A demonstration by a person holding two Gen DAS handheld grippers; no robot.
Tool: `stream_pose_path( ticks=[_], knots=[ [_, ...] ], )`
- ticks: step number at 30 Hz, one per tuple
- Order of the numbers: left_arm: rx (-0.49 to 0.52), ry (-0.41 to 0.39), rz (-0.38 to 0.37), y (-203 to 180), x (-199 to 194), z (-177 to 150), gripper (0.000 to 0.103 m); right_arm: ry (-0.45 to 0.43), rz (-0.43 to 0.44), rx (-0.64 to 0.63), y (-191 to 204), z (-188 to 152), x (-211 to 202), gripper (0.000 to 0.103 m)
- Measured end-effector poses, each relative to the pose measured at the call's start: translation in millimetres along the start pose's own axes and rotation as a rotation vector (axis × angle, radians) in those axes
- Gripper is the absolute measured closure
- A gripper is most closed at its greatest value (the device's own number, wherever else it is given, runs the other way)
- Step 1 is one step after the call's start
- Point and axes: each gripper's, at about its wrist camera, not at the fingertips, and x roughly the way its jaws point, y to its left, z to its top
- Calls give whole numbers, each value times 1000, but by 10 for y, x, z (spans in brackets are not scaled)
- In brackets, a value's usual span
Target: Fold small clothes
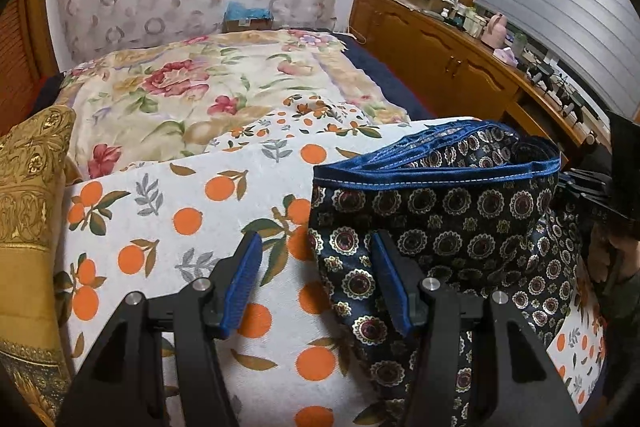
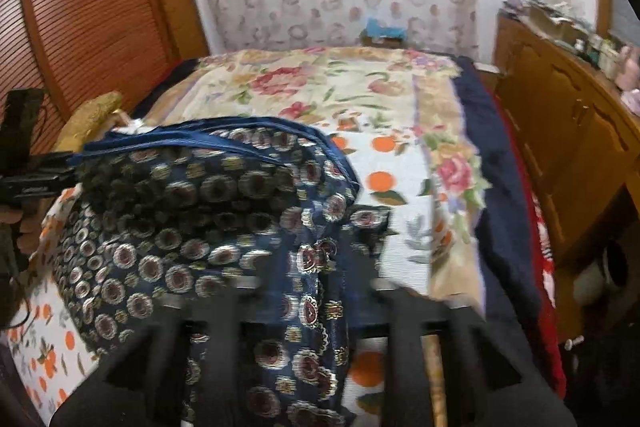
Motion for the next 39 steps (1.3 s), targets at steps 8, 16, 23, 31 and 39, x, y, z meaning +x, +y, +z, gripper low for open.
stream_pose_path(
  ticks=[8,16,23,31,39],
  knots=[
    [-26,-2,36,129,-1,-23,47,-90,-102,136,-204,28,-124,101],
    [-42,19,-52,90,30,-29,47,-57,-104,121,-139,84,-119,70],
    [-30,43,-75,18,134,-47,49,0,-133,108,-149,15,33,50],
    [-5,49,-79,-61,139,-49,59,45,-85,136,-232,-61,116,45],
    [33,66,-123,-116,240,80,72,60,-6,44,-25,-79,171,69]
  ],
)
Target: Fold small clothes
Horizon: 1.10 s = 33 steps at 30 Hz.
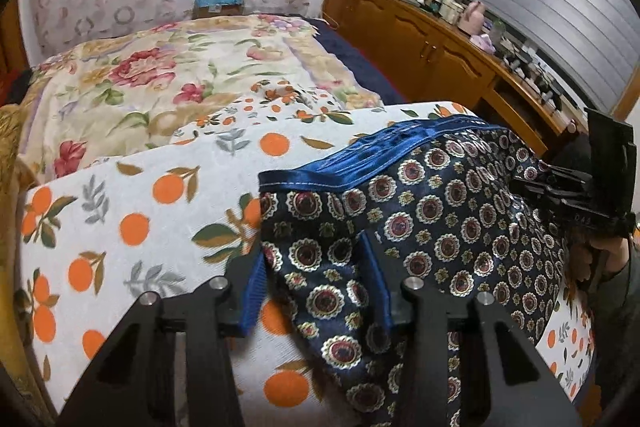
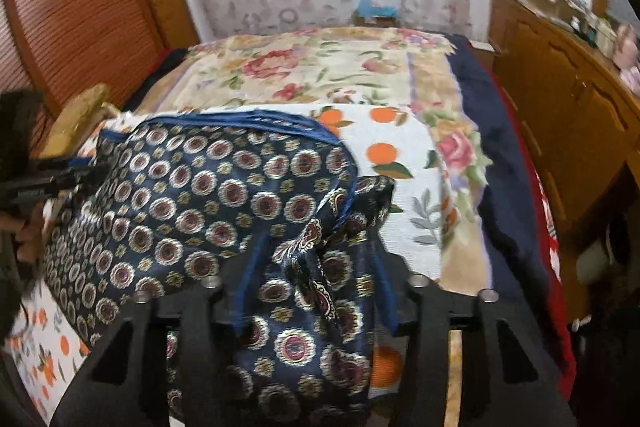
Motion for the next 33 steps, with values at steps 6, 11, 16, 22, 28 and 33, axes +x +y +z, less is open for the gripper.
stream_pose_path(
  ticks=[6,11,16,22,28,33],
  knots=[
    [4,-33,-49,-44,-128,-4,100,-17,41,16,33,-13,-61,94],
    [6,-140,-78,-128,-568,-9,100,-115,19,7,188,3,-335,96],
    [26,-221,-78,-193,-969,-43,101,-203,30,-17,398,115,-633,96],
    [37,-289,-39,-198,-1316,-124,101,-248,48,-68,708,223,-791,97],
    [31,-337,-5,-146,-1607,-239,102,-267,59,-110,938,323,-806,97],
    [6,-383,33,-51,-1887,-373,102,-287,67,-166,1169,461,-840,97]
  ],
)
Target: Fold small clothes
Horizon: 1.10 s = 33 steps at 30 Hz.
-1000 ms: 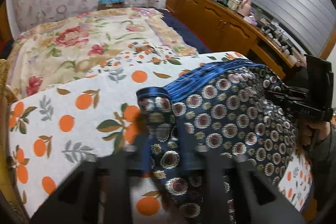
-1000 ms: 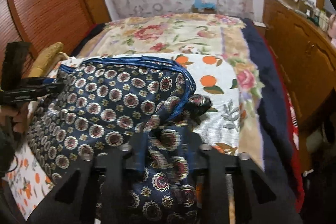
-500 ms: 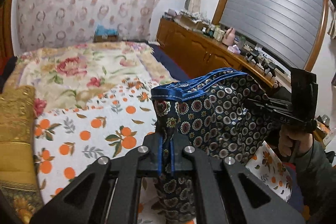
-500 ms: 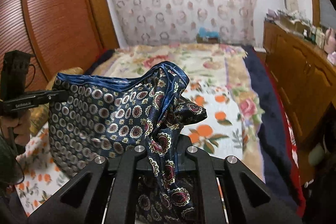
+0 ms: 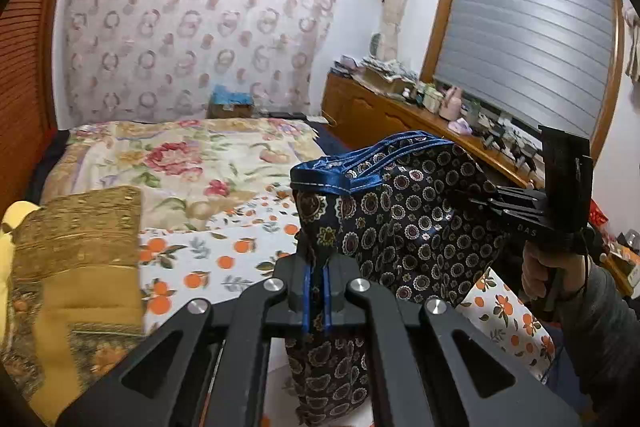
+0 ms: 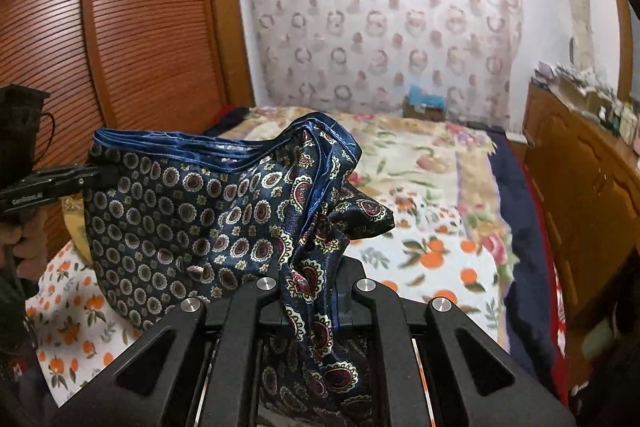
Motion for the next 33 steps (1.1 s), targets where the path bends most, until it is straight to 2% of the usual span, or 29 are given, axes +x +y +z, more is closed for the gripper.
stream_pose_path(
  ticks=[9,18,24,29,33],
  knots=[
    [-54,-95,106,408,-613,-45,102,-50,91,-131,573,420,203,97],
    [-166,-155,217,1029,-1108,-242,102,-54,197,-318,1318,1064,661,97],
    [-307,-149,290,1501,-1159,-650,102,-13,264,-441,1939,1367,1321,97],
    [-386,-115,339,1815,-1128,-958,102,47,308,-546,2446,1372,1892,97],
    [-436,-103,363,1934,-1126,-1116,102,86,331,-580,2775,1353,2308,97]
  ],
)
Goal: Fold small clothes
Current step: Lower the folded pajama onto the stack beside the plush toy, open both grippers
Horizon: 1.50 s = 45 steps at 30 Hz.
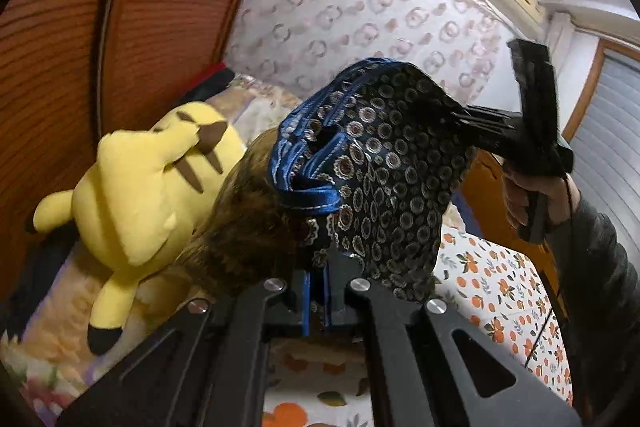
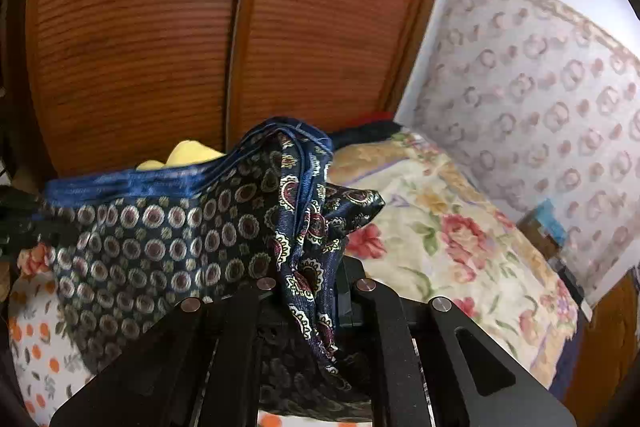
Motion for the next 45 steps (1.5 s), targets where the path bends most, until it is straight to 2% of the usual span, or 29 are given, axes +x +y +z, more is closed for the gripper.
stream_pose_path(
  ticks=[7,12,20,25,28,29,30,32,34,35,40,45],
  knots=[
    [-3,11,41,99,9,-72,102,39,31,17,55,196,627,97],
    [-23,38,45,184,67,-109,102,80,-13,102,-51,146,824,87],
    [39,30,77,96,-23,-90,100,-3,-70,194,-186,153,513,61],
    [58,21,92,55,-126,-86,97,-8,-109,208,-146,130,324,53],
    [89,13,106,21,-212,-92,87,0,-111,200,-73,114,226,51],
    [103,9,108,4,-246,-90,75,1,-113,203,-48,100,190,51],
    [113,2,109,-12,-285,-89,69,-1,-113,209,-19,72,140,51],
    [129,-11,109,-53,-359,-89,65,-15,-103,228,43,-11,21,51],
    [157,-11,113,-124,-415,-92,54,-21,-110,250,113,-137,-116,51],
    [176,-12,110,-166,-443,-101,44,-25,-112,266,151,-214,-194,51],
    [243,-36,93,-379,-585,-173,42,-37,-127,299,309,-522,-557,50],
    [285,-52,65,-579,-689,-251,35,-62,-144,350,432,-800,-958,44]
  ],
)
